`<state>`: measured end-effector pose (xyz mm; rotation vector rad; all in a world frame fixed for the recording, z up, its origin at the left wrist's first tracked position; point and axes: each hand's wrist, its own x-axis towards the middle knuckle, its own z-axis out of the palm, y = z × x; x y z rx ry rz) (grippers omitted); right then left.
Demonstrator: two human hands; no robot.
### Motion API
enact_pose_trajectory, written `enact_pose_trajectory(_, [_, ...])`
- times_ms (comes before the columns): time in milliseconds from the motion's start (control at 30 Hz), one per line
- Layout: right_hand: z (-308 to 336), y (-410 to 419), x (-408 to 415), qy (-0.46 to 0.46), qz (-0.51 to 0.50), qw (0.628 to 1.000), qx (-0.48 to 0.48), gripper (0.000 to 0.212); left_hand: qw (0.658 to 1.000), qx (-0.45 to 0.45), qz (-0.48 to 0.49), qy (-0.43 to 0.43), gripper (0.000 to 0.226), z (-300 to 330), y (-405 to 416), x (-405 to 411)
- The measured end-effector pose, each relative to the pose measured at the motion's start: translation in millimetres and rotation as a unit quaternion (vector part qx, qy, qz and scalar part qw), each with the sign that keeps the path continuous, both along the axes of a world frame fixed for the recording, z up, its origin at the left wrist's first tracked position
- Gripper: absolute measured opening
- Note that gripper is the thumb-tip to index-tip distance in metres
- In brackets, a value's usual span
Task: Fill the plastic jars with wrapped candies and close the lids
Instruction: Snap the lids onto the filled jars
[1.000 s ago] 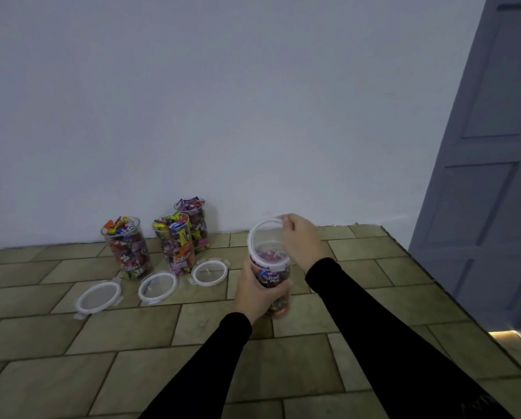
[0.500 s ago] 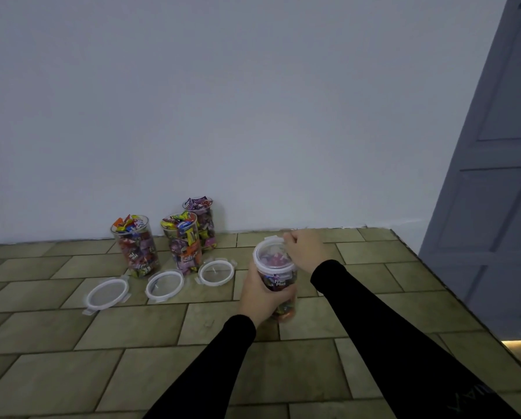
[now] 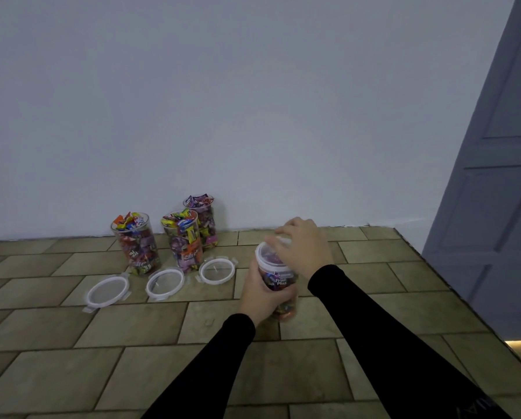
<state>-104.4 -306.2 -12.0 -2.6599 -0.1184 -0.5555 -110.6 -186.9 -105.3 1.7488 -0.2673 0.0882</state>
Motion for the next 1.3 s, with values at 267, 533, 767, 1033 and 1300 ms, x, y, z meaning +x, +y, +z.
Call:
enact_pose_trajectory(267, [-13.3,4.5,-2.9,0.005,0.008,0.999,0.031,0.051,1.000,0.005,-0.012,-0.017,0.083,3.2,2.4,-0.6])
enact_pose_trajectory(533, [-15.2,-9.6,-9.3,-0.054,-0.021,0.981,0.186,0.040,0.997,0.004,-0.074,0.019,0.102,5.1,13.1,1.9])
enact_pose_trajectory(767, [-26.7,-18.4,-13.6,-0.041,-0.065,0.976,0.203,0.038,0.999,0.001,-0.015,-0.038,0.066,44.9,19.8,5.2])
enact_pose_trajectory(1033, [-20.1,-21.3,-10.6,0.034,-0.109,0.979,0.170,0.045,0.995,0.094,0.012,-0.015,0.027,62.4,19.6,24.9])
enact_pose_trajectory(1300, [-21.7,-18.6,-10.0,0.038,-0.100,0.962,0.252,0.035,0.997,0.064,0.014,0.028,0.017,65.4,15.5,27.4])
